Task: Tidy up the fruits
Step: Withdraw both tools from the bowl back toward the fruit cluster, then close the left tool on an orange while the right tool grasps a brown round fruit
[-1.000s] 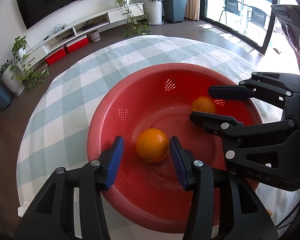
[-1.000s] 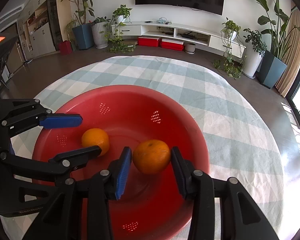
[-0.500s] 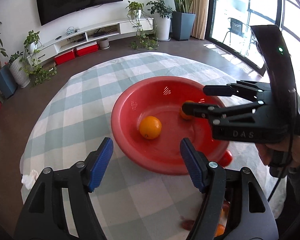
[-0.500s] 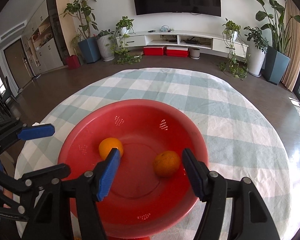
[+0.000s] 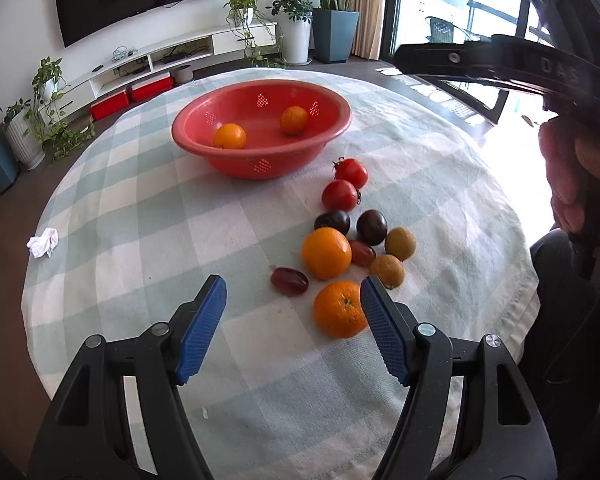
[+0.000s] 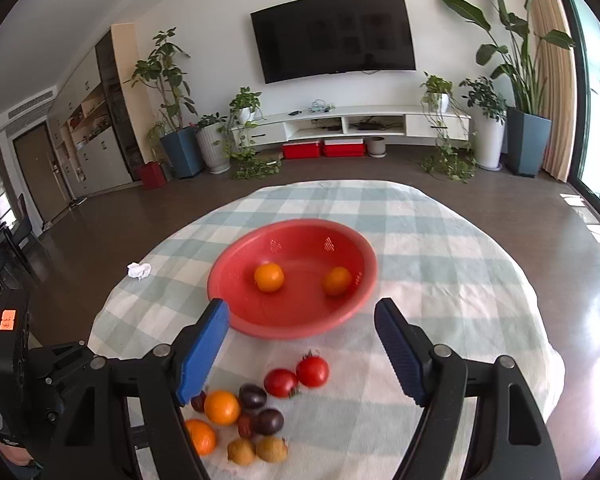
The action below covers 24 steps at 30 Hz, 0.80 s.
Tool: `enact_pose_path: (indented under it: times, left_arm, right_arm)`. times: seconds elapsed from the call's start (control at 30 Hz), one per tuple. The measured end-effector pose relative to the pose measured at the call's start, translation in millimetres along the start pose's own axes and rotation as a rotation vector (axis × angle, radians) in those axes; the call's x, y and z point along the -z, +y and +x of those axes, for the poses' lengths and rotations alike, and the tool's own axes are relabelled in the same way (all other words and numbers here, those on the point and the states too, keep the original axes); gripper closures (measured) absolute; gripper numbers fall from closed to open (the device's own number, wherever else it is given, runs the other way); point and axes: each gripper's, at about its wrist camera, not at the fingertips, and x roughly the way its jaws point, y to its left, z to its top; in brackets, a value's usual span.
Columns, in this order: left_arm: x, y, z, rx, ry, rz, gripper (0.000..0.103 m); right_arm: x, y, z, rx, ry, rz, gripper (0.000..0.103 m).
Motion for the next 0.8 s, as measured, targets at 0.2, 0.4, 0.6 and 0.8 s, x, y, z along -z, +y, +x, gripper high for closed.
enact_pose_path:
  times: [0.2, 0.4, 0.6, 0.8]
  left_arm:
    - [10, -12, 12, 0.044, 0.016, -0.05, 0.035]
    - [9, -18, 24, 0.037, 0.04, -0.048, 0.043]
    - [13, -19, 35, 0.023, 0.063, -0.069, 0.051]
    - [12, -20, 42, 0.02, 0.069, -0.071, 0.051]
  right_arm:
    - [52, -13, -23, 0.049, 0.063, 0.096, 0.025]
    - [69, -10, -36, 0.039, 0.077, 0.111, 0.025]
    - [74, 1, -39, 0.014, 0.076, 0.095, 0.025]
    - [78, 2, -38, 0.019, 0.089, 0.103, 0.025]
